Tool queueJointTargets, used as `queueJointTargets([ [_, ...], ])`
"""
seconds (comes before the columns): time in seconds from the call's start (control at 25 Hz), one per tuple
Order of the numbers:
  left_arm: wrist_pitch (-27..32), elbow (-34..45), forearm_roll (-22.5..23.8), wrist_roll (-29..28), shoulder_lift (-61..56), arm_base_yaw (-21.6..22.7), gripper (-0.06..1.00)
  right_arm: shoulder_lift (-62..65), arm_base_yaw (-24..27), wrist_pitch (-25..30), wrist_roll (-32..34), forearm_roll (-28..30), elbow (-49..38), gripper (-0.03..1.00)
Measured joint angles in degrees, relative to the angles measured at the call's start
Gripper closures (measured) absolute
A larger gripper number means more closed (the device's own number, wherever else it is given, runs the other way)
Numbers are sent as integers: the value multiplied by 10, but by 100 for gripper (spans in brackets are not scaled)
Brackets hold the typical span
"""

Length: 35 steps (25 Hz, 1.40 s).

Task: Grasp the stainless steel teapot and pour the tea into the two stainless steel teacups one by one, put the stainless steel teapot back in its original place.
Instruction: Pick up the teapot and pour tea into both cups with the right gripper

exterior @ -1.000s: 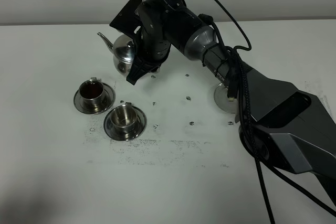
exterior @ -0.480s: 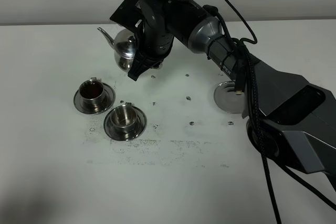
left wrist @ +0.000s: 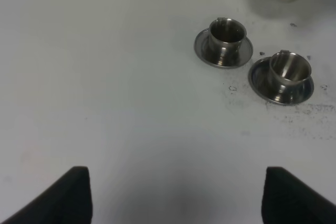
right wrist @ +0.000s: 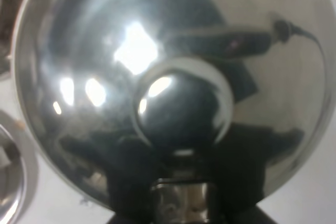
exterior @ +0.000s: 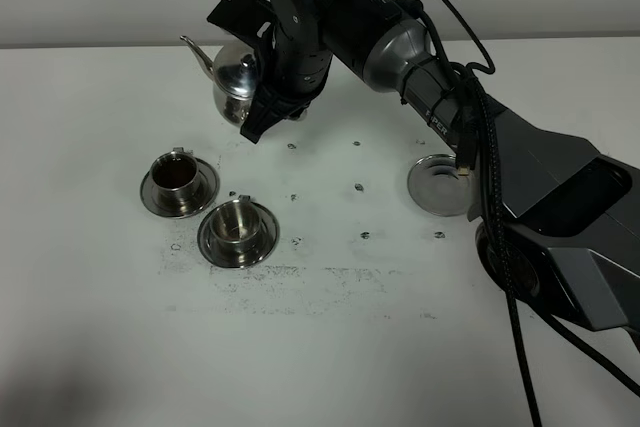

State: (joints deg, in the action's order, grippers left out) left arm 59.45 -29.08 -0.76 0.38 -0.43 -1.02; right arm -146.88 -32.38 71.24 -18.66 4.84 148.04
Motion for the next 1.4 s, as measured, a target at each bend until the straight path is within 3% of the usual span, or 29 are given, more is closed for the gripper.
queueJointTargets([
  [0.4, 0, 0, 0, 0, 0, 0, 30, 5, -1, -3, 1, -24, -11, 80],
  [0.72, 0, 0, 0, 0, 0, 0, 30, 88, 4, -1, -14, -19, -170, 80],
  [1.4, 0, 0, 0, 0, 0, 0, 30, 218, 6, -4, -15, 22, -349, 80],
])
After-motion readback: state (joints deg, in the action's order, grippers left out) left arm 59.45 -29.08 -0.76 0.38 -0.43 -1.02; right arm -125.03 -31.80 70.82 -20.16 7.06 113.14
